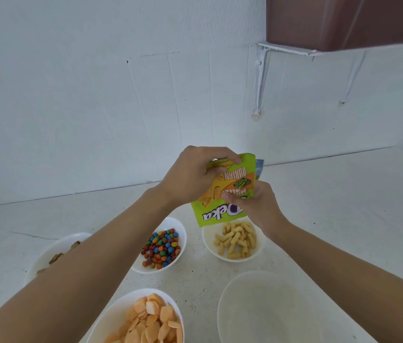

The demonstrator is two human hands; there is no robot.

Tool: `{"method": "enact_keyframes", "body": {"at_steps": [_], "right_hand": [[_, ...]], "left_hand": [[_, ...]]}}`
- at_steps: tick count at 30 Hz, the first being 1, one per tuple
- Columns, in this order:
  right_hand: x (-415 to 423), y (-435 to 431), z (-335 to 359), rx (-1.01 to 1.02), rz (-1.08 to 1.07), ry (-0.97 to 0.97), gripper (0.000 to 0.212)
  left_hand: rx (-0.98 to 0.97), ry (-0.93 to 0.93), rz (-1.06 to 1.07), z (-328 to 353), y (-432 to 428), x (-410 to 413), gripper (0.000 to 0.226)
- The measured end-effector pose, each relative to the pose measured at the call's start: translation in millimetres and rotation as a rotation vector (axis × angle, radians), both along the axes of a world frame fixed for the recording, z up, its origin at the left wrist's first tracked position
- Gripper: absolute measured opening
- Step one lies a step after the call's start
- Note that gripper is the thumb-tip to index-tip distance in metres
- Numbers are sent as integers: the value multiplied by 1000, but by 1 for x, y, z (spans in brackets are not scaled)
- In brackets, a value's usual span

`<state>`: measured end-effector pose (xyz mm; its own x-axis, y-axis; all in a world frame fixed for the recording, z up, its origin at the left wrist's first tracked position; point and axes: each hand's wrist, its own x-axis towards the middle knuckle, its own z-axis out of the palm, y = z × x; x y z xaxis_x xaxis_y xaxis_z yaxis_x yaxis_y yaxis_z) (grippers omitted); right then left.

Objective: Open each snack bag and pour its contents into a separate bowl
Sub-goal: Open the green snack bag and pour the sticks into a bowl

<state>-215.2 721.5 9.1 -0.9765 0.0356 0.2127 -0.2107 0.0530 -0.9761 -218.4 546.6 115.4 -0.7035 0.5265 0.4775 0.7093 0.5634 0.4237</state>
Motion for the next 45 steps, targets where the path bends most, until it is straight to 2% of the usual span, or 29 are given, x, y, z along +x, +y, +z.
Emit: {"method": "enact_keyframes", "body": {"at_steps": [6,11,17,24,29,31,33,36,40,45], "right_hand": [[-4,10,-8,13,44,-40,22],[-13,13,13,57,-20,38,19],[-9,8,10,101,-9,13,21],[0,9,-6,308,46,-138,22],[1,7,10,117,17,-89,24],[0,5,20,-74,-27,-85,31],[-2,3,29,-311,23,-145,44],[-1,-5,38,-471,143,-224,50],[1,-28,40,-408,234,-254,43],[1,-49,45,-137,231,-203,23]], "left_hand": [[164,2,30,2,-2,6,21],[248,61,75,27,-6,8,17],[116,86,52,30,-8,7,19],[-1,-76,-9,4,-14,7,24],[192,-51,79,16,-26,6,25],[285,-22,133,18,-33,6,31],[375,-14,195,14,-42,8,37],[524,-65,291,-1,-51,16,41],[778,-209,443,-20,-58,31,49],[886,-385,636,-42,-79,49,73]]}}
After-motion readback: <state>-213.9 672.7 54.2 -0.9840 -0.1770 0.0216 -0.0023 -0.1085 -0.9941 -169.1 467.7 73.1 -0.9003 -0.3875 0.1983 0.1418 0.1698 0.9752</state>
